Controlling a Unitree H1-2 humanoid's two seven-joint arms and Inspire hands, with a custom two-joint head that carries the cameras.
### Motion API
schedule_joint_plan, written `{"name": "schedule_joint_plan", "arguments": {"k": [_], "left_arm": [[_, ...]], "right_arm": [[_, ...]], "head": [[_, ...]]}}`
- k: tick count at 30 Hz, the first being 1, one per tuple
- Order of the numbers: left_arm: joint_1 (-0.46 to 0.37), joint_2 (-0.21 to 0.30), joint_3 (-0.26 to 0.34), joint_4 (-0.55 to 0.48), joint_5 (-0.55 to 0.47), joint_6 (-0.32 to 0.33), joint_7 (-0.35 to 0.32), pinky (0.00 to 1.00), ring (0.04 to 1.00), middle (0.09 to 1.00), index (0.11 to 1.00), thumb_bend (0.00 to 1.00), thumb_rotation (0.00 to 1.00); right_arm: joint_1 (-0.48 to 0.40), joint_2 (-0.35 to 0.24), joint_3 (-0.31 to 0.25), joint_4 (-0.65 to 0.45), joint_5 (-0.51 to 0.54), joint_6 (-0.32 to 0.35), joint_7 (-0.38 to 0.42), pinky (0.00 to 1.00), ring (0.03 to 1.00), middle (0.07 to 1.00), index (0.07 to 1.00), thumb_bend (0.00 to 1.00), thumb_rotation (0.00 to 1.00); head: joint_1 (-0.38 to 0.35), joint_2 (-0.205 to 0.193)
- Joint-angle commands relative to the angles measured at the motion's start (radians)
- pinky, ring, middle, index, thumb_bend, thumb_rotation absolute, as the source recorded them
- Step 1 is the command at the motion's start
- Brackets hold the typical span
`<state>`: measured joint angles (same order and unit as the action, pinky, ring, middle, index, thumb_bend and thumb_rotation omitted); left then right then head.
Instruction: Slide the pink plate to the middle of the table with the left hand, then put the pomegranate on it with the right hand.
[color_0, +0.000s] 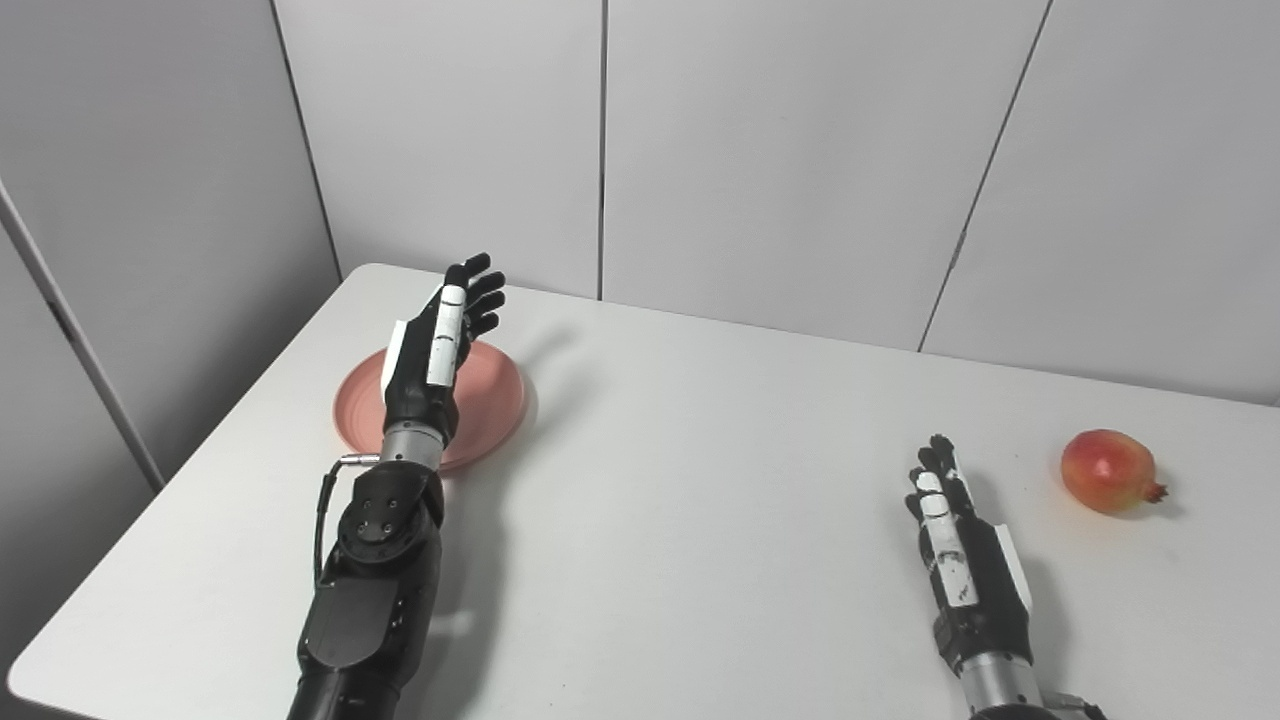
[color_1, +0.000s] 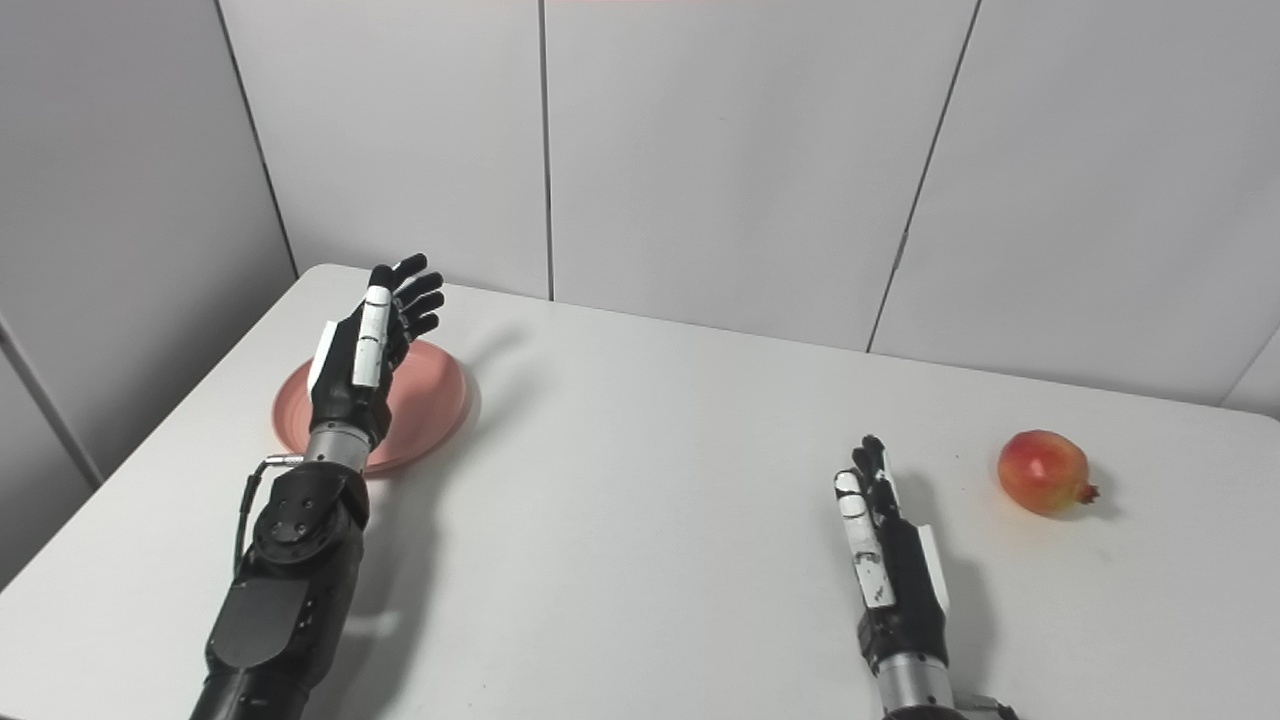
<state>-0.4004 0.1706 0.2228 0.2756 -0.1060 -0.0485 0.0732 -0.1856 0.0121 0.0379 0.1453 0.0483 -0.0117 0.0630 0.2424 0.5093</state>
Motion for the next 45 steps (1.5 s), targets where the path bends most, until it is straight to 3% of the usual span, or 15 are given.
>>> {"name": "schedule_joint_plan", "arguments": {"k": [1,6,10,20,27,45], "left_arm": [[-0.066,0.040,0.013,-0.001,0.014,-0.045,0.017,0.85,0.825,0.813,0.799,0.67,1.00],[-0.078,0.072,0.045,0.030,0.001,-0.073,0.025,0.88,0.825,0.809,0.793,0.67,1.00],[-0.079,0.090,0.060,0.026,0.004,-0.056,0.034,0.90,0.838,0.817,0.803,0.70,1.00],[-0.081,0.129,0.097,0.051,-0.016,-0.054,0.043,0.78,0.801,0.800,0.791,0.67,1.00],[-0.087,0.154,0.125,0.100,-0.026,-0.046,0.050,0.77,0.794,0.788,0.780,0.68,1.00],[-0.104,0.204,0.125,0.268,-0.022,-0.084,0.050,0.76,0.803,0.798,0.787,0.72,1.00]], "right_arm": [[-0.013,-0.008,-0.008,0.006,0.004,-0.059,0.006,1.00,1.000,1.000,1.000,0.40,0.87],[-0.015,-0.007,-0.012,0.006,0.015,-0.060,0.010,1.00,1.000,1.000,1.000,0.40,0.84],[-0.014,-0.010,-0.011,0.006,0.010,-0.058,0.008,1.00,1.000,1.000,1.000,0.39,0.84],[-0.014,-0.010,-0.012,0.000,0.013,-0.055,0.008,1.00,1.000,1.000,1.000,0.39,0.84],[-0.017,-0.013,-0.017,0.012,0.019,-0.068,0.010,1.00,0.999,1.000,0.999,0.38,0.83],[-0.021,-0.024,-0.019,0.029,0.015,-0.079,0.018,1.00,1.000,1.000,0.999,0.41,0.86]], "head": [[0.001,0.002],[0.003,0.002],[0.003,0.002],[0.009,0.002],[0.017,-0.004],[0.042,-0.011]]}}
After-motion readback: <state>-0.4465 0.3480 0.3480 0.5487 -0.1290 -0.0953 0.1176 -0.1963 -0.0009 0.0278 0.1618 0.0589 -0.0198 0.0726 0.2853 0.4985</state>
